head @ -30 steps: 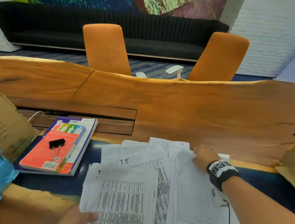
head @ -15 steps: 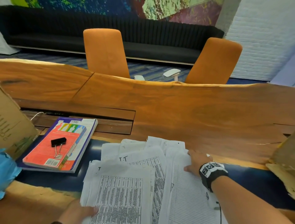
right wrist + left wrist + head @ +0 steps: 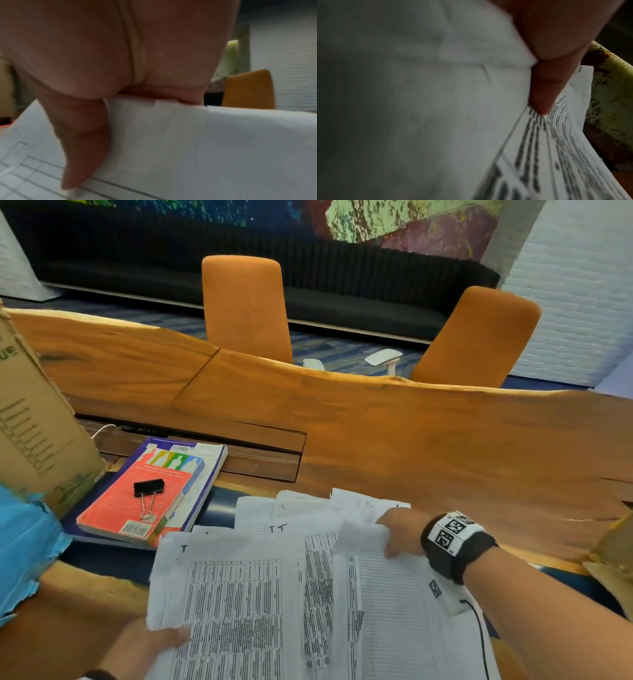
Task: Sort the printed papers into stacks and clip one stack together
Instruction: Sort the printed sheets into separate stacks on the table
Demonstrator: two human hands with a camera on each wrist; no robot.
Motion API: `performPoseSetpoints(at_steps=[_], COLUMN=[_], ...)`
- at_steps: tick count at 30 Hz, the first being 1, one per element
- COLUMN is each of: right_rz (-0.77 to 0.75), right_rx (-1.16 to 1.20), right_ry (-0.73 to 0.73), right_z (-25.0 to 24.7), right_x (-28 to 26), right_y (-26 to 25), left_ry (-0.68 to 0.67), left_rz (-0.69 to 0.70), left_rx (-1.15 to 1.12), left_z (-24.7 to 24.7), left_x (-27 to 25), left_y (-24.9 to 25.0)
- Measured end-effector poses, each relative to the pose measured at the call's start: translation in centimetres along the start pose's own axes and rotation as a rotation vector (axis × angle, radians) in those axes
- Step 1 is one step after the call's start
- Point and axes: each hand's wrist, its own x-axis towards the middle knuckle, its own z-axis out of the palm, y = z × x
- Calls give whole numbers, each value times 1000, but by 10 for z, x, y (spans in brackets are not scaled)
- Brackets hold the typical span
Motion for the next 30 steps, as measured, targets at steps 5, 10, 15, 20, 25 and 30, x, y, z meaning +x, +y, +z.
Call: performPoseSetpoints(at_steps=[5,10,15,20,25,30], right_rz=[-98,-26,-1,-34,29,67], right_rx=[-52,-94,-113,-109,-36,14], right_ry=[88,100,132,62,26,-9], right_z=[-12,19,20,14,8,0], right_x=[42,73,70,45,-18,-95], right_y=[-77,-103,-100,-76,-35,-8], left_ry=[-55,-76,-60,-57,-25,-27], left_rz=[10,18,43,44,20,24], left_rx=[-113,-167,-135,-122,-120,-104], left_z=[1,-3,-3,-3,-1,0], left_x=[6,12,12,5,-2,-13], left_y=[-9,-20,-20,-14,-13,-11])
